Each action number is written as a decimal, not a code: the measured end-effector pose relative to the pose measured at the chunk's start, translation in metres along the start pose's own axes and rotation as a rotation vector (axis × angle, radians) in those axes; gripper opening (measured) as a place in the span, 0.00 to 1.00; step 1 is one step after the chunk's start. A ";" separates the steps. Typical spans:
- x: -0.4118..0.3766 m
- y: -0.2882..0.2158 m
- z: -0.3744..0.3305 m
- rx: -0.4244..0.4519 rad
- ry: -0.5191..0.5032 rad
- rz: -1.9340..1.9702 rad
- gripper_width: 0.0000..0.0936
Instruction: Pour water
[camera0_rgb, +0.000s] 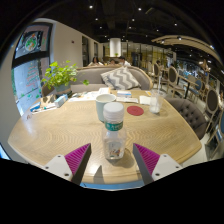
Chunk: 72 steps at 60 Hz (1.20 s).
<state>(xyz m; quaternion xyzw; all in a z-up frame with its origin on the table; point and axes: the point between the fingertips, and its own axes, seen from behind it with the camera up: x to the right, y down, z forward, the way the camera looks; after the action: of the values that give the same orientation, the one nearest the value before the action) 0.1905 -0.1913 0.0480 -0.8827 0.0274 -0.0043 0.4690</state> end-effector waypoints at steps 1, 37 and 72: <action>0.002 -0.001 0.005 0.004 -0.002 0.002 0.91; 0.003 -0.035 0.078 0.096 -0.074 -0.046 0.46; -0.172 -0.223 0.092 0.067 -0.612 0.904 0.46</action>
<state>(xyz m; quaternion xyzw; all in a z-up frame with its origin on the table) 0.0321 0.0183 0.1837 -0.7286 0.2660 0.4538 0.4386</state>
